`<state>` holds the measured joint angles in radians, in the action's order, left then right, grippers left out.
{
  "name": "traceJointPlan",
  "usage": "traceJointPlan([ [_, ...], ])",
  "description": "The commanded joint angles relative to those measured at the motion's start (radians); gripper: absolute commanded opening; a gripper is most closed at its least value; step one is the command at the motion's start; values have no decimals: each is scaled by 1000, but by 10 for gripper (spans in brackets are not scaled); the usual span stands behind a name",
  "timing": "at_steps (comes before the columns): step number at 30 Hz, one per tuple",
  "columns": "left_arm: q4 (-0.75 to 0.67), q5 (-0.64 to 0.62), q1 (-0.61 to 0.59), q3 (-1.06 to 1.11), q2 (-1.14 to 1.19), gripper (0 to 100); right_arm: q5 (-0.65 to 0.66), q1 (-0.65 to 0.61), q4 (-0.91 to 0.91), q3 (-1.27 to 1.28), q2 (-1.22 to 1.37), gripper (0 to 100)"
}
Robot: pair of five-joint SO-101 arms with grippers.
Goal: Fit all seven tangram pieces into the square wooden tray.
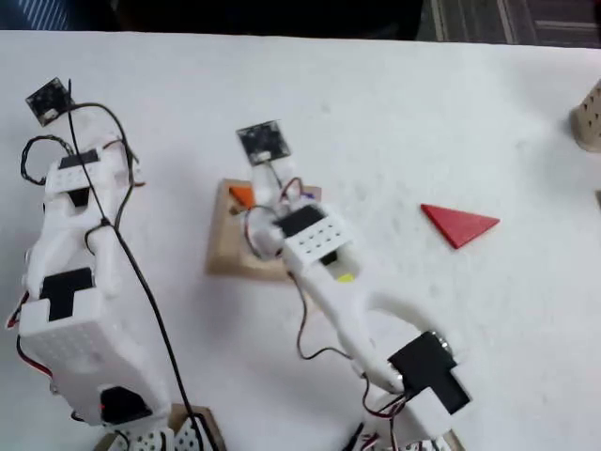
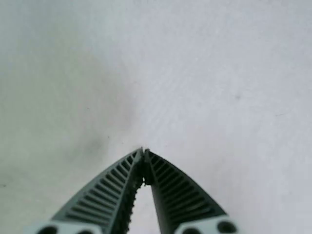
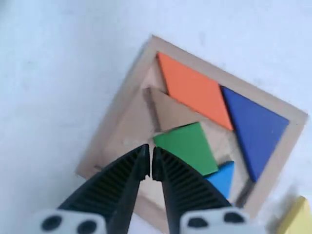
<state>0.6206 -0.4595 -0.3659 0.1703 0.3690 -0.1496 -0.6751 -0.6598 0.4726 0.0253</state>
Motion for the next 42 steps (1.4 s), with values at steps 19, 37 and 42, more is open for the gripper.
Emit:
traceJointPlan([
  [19,9,12,19,-49,-7,22,212,99,122,-3,124,18],
  [37,9,12,19,-51,-7,22,213,-36,156,95,8,18],
  [42,9,12,19,-48,-8,22,215,7,124,31,93,18],
])
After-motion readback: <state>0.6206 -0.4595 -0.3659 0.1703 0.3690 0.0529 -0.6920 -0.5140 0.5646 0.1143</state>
